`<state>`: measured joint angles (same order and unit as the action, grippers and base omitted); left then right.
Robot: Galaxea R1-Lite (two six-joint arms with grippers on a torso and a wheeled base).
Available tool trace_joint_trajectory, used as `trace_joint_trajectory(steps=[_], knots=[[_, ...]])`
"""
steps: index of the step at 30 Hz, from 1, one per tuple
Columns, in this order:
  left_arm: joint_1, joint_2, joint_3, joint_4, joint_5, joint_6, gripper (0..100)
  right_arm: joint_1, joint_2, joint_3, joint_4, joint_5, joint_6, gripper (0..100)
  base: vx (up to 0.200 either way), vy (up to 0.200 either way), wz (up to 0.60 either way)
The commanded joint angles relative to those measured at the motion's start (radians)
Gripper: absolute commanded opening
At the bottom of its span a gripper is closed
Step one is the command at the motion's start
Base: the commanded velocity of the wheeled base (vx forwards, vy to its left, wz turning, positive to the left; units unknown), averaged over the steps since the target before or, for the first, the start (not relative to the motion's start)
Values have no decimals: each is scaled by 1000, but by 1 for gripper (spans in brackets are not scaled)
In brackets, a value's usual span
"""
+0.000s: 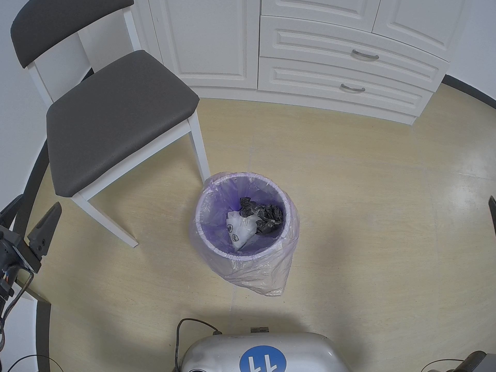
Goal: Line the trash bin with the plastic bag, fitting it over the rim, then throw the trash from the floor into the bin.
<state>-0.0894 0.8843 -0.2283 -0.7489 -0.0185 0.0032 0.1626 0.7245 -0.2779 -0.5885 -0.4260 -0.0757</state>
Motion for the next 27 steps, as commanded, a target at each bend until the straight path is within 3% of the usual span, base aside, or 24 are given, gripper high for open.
trace_joint_trajectory(steps=[1,5,13,17,23,27], knots=[[0,-126,-9,16,-6,-8,100,-69,-238,23,87,23,42,100,0,0,0],[2,-220,-3,92,2,-8,100,-90,-323,34,173,24,54,100,0,0,0],[13,-541,-98,542,20,-31,100,-106,-536,42,384,29,60,100,0,0,0],[25,-587,-95,585,25,-43,100,-117,-599,40,461,32,62,100,0,0,0],[42,-630,-74,589,23,-52,100,-121,-655,72,467,32,63,100,0,0,0],[51,-711,-45,632,22,-49,100,-159,-724,131,463,85,65,100,0,0,0]])
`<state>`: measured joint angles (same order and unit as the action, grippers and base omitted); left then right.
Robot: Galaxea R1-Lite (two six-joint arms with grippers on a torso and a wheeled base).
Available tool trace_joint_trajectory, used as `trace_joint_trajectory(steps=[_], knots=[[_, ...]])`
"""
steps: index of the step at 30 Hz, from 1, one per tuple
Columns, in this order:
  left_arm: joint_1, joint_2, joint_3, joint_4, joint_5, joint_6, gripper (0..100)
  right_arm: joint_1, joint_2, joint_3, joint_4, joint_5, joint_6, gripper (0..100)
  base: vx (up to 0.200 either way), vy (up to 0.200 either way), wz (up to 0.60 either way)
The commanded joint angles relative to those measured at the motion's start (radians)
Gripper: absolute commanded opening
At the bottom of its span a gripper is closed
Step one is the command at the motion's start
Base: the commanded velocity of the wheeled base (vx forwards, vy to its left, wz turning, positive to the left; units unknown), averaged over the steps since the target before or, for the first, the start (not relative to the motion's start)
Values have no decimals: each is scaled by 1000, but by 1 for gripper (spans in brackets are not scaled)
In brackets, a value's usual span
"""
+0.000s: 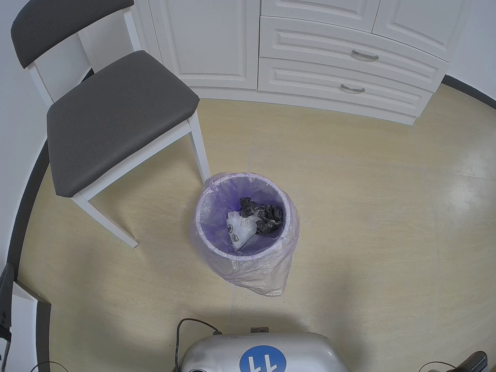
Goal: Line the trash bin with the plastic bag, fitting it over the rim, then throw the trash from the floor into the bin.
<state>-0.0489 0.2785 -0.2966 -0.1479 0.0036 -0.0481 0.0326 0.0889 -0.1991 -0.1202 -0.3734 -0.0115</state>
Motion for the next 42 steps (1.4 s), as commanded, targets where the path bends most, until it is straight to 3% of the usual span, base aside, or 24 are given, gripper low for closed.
trace_joint_trajectory(steps=[1,4,8,23,26,31,34,39,42], knots=[[11,-121,24,51,1,2,100,-29,-89,61,-12,37,1,100,0,0,0],[40,-170,22,116,-1,1,100,-29,-89,58,-13,56,7,100,0,0,0],[70,-226,42,165,-5,1,100,-29,-89,40,-16,130,8,100,0,0,0],[50,-279,129,136,35,1,100,-29,-89,47,-33,291,44,100,0,0,0],[50,-279,182,83,35,2,100,-29,-89,83,-91,292,34,100,0,0,0],[50,-279,297,-88,35,16,100,-31,-89,199,-315,292,-10,100,0,0,0],[50,-279,297,-70,33,2,100,-31,-89,199,-314,289,-8,100,0,0,0],[50,-279,297,76,35,17,100,-29,-89,199,-277,283,-7,100,0,0,0],[50,-279,297,108,56,-1,100,-31,-89,199,-188,283,-15,100,0,0,0]])
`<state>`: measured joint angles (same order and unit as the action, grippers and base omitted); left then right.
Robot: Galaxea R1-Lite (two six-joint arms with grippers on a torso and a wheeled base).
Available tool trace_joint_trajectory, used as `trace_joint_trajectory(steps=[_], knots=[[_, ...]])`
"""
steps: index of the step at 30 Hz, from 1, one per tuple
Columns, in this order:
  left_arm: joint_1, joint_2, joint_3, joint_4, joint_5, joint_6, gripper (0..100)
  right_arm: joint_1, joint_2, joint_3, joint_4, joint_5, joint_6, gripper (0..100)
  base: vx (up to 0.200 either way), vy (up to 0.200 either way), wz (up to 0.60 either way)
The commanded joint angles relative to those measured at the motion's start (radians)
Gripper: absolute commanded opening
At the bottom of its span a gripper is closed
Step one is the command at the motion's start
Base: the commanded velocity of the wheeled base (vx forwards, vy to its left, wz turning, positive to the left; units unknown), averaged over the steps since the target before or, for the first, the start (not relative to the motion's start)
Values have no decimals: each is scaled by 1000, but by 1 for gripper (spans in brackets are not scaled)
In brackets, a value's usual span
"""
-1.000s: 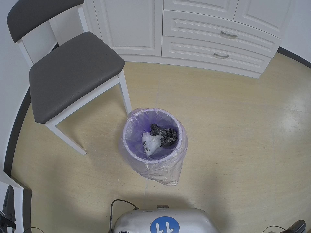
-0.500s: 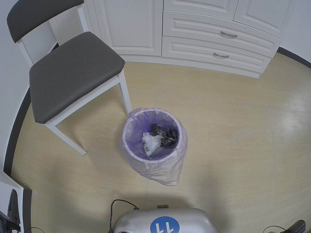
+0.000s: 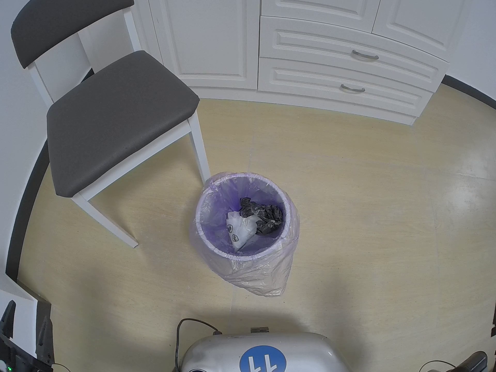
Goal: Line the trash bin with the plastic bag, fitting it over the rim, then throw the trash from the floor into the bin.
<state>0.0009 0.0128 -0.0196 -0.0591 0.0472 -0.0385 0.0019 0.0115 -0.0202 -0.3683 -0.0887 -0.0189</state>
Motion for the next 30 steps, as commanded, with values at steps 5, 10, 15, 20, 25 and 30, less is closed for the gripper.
trace_joint_trajectory(steps=[5,10,15,20,25,30], knots=[[1,-13,20,27,3,-24,100,1,-11,20,169,-5,-6,100,0,0,0],[-1,-13,20,55,-18,-4,100,0,-11,20,273,-14,1,100,0,0,0],[-1,-13,20,56,-23,20,100,0,-11,20,296,-9,-4,100,0,0,0],[-1,-13,20,56,-24,19,100,0,-11,20,298,27,-7,100,0,0,0],[-1,-13,20,56,-24,16,100,0,-11,20,299,58,-7,100,0,0,0],[-1,-13,20,56,-23,12,100,-2,-11,20,371,92,-10,100,0,0,0]])
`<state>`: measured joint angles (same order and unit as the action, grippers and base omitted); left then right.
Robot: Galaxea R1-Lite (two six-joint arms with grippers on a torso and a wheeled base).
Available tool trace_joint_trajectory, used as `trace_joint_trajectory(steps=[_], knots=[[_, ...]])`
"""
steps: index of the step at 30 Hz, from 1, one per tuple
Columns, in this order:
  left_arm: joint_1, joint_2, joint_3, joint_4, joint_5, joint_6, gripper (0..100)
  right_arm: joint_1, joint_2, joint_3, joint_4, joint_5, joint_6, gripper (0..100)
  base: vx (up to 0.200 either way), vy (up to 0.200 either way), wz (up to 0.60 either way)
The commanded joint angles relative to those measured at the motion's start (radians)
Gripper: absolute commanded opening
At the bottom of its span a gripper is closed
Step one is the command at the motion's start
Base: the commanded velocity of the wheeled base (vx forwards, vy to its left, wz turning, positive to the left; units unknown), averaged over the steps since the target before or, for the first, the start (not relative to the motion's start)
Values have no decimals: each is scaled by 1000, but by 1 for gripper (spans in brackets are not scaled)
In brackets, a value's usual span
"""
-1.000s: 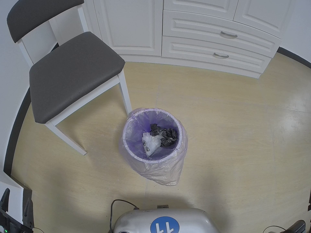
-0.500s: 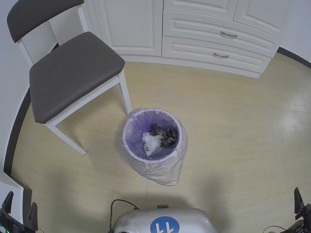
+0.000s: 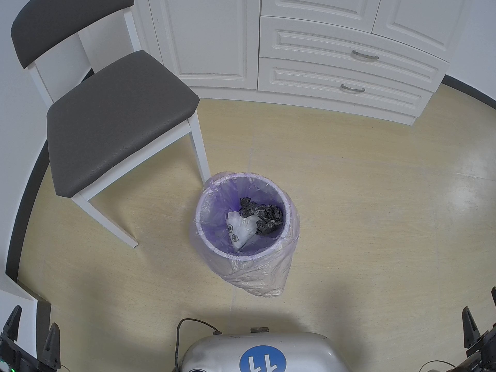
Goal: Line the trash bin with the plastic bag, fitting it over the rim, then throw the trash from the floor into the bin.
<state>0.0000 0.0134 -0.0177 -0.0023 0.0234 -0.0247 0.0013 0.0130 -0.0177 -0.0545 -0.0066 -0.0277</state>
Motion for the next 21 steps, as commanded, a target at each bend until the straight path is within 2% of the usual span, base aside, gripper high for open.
trace_joint_trajectory(steps=[1,21], knots=[[0,-13,18,-1,1,2,100,-1,-13,7,100,17,-3,100,0,0,0],[0,-13,18,-1,3,6,100,0,-13,16,59,14,23,100,0,0,0]])
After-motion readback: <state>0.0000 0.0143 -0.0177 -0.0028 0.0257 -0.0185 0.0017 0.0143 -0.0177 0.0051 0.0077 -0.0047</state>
